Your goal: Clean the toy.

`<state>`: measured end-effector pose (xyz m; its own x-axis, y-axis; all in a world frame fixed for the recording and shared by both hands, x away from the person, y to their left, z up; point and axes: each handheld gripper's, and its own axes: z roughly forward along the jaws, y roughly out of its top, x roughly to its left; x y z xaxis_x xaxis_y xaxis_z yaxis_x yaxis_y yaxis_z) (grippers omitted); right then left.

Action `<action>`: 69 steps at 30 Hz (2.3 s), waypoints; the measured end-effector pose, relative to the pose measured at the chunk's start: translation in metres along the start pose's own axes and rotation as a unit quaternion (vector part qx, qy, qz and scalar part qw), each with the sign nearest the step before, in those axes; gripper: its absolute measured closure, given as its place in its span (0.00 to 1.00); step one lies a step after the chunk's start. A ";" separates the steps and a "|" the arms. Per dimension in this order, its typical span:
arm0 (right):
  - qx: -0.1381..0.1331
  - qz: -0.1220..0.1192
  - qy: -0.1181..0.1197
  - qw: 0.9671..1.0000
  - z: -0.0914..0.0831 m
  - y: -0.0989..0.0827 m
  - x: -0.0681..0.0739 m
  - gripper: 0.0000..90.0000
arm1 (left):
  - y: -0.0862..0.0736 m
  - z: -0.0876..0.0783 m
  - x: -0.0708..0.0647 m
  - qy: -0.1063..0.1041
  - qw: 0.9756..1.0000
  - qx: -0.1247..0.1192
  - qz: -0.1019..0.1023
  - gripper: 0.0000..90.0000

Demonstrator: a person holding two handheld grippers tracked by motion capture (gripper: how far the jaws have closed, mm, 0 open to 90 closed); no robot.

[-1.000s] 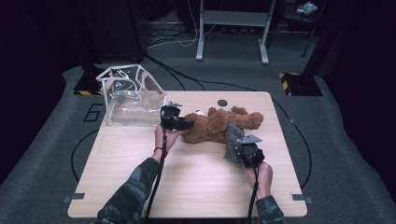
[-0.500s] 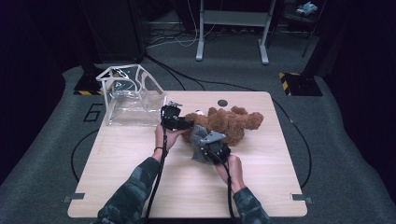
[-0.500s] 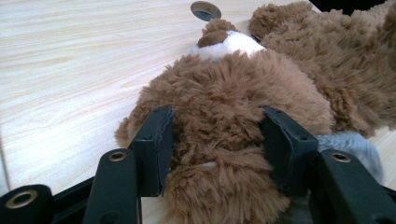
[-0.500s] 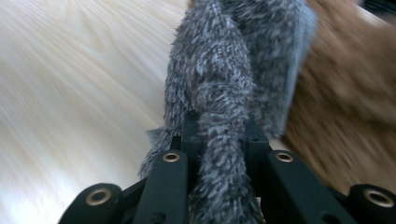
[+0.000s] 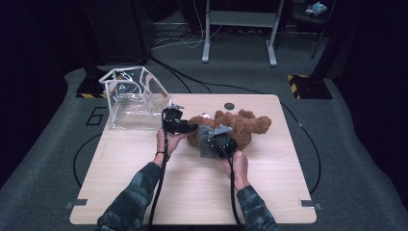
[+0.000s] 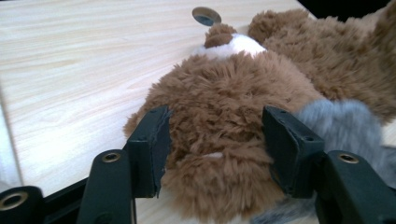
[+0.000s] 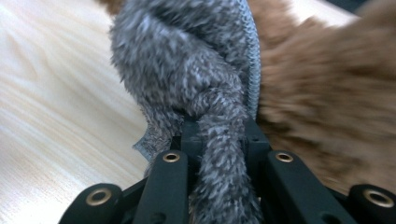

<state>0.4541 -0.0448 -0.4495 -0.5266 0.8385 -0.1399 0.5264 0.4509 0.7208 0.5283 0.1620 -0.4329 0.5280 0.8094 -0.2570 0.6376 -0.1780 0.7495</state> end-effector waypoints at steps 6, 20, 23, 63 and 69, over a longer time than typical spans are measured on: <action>-0.058 -0.011 -0.011 0.998 -0.029 0.015 0.000 0.85 | 0.000 -0.011 0.002 0.007 1.000 -0.013 0.000 0.45; -0.021 -0.009 -0.015 1.000 0.003 0.041 0.002 0.85 | -0.006 0.006 0.001 0.029 0.999 0.015 0.014 0.49; -0.019 -0.005 -0.041 0.999 -0.004 0.039 -0.003 0.86 | -0.006 0.006 0.001 0.032 0.999 0.016 0.019 0.49; 0.151 0.183 -0.125 0.963 -0.058 -0.121 -0.156 0.74 | -0.008 0.006 0.000 0.031 0.999 0.013 0.013 0.49; 0.117 0.191 -0.089 0.971 -0.069 -0.113 -0.159 0.28 | -0.007 0.006 -0.001 0.031 0.999 0.010 0.016 0.48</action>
<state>0.4315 -0.2502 -0.4619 -0.1515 0.9882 -0.0226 0.8082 0.1370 0.5728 0.5266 0.1595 -0.4419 0.5123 0.8366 -0.1940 0.6320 -0.2143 0.7447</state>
